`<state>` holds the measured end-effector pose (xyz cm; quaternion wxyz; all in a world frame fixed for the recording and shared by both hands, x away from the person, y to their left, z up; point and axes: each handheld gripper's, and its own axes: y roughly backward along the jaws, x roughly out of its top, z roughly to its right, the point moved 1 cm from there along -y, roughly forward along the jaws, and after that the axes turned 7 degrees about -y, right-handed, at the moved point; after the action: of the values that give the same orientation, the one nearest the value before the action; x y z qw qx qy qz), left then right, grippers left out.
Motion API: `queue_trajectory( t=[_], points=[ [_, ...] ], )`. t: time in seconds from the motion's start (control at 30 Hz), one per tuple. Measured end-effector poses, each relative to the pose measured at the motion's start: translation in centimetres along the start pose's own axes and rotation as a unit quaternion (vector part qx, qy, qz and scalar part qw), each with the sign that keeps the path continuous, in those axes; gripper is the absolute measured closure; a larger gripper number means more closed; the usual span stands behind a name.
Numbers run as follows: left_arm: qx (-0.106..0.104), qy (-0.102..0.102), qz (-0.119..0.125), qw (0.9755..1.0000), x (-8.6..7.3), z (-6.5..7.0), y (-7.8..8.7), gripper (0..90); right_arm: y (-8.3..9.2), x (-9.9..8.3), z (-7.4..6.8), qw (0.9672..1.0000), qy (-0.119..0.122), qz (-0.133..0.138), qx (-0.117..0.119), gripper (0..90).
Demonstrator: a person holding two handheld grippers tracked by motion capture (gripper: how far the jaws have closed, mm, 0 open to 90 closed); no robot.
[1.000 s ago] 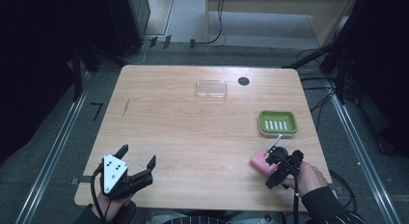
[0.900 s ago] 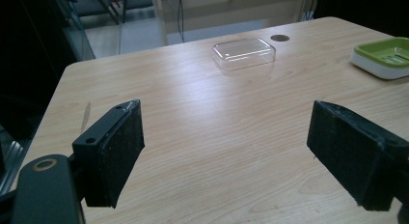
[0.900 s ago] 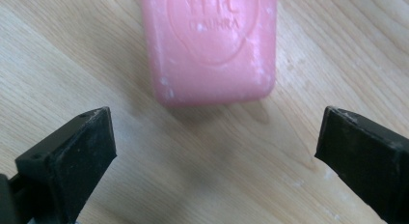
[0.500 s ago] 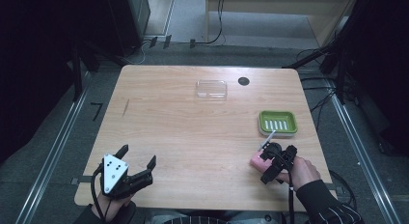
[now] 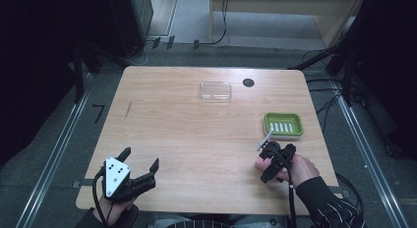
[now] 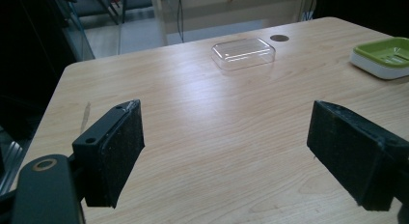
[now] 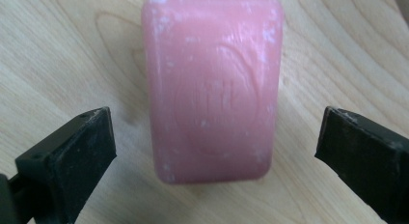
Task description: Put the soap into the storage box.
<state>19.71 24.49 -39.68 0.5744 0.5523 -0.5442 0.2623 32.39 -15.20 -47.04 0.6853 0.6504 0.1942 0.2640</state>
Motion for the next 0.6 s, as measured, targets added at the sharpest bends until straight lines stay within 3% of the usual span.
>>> queue_trajectory(
  t=[0.6],
  points=[
    [0.0, 0.001, 0.001, 1.0, 0.0, 0.0, 0.0, 13.3, -1.0, 1.6, 0.3, 0.9999, 0.005, -0.013, 0.003, 0.1]
  ],
)
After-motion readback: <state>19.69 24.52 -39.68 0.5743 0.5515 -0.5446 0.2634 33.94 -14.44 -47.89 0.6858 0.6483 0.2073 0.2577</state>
